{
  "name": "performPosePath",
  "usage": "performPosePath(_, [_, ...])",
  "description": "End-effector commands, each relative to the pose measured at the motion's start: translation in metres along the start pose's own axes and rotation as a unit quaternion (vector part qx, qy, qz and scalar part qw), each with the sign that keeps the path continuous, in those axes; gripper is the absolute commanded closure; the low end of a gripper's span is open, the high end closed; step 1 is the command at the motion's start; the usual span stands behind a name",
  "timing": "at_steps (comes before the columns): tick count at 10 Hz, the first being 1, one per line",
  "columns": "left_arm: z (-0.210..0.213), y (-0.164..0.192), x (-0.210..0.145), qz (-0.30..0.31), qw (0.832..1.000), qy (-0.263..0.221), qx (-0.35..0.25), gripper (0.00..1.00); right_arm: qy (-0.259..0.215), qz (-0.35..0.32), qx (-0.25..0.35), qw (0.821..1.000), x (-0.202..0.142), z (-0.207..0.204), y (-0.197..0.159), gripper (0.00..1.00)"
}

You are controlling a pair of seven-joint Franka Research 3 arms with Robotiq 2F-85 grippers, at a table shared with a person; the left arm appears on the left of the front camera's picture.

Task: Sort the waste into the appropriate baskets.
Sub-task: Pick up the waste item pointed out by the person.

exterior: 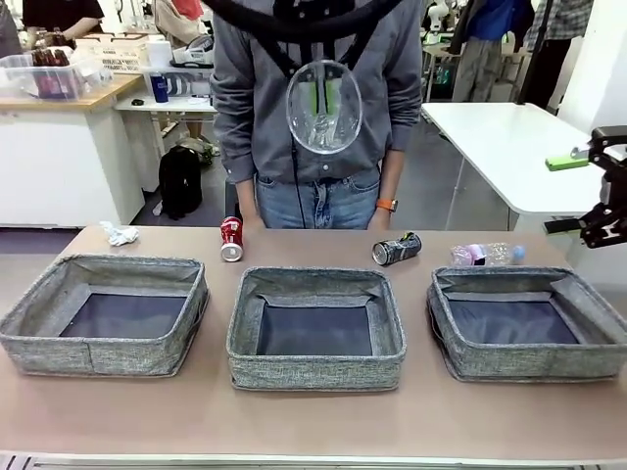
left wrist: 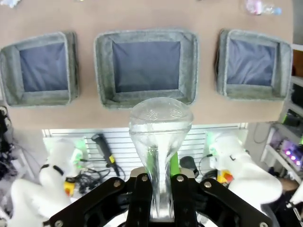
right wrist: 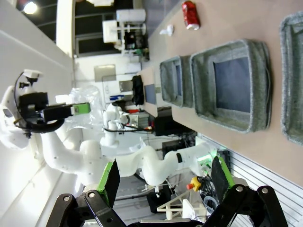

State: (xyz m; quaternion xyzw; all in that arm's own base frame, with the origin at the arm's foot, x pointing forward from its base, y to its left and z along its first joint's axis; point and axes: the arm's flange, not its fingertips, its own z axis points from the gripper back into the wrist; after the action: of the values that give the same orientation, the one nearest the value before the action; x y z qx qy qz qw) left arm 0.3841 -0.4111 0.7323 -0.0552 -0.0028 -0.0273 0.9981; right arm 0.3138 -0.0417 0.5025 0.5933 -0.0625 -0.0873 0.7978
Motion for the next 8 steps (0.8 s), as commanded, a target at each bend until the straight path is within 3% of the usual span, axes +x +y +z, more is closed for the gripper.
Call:
performPosePath(1, [0.033,-0.009,0.015,-0.003,1.0,0.005,0.005,0.91,0.001,-0.002,0.001,1.0,0.001,0.0,0.002,0.0])
performPosePath(3, [0.036,-0.004,0.016,-0.004,0.999,-0.008,-0.034,0.91,0.001,-0.002,0.001,1.0,0.001,0.0,0.002,0.0])
performPosePath(4, [0.013,-0.001,0.005,-0.005,1.0,0.003,-0.005,0.91,0.001,-0.002,0.001,1.0,0.001,0.0,0.002,0.0])
performPosePath(8, [0.013,-0.001,0.005,-0.005,1.0,0.003,-0.005,0.91,0.001,-0.002,0.001,1.0,0.001,0.0,0.002,0.0])
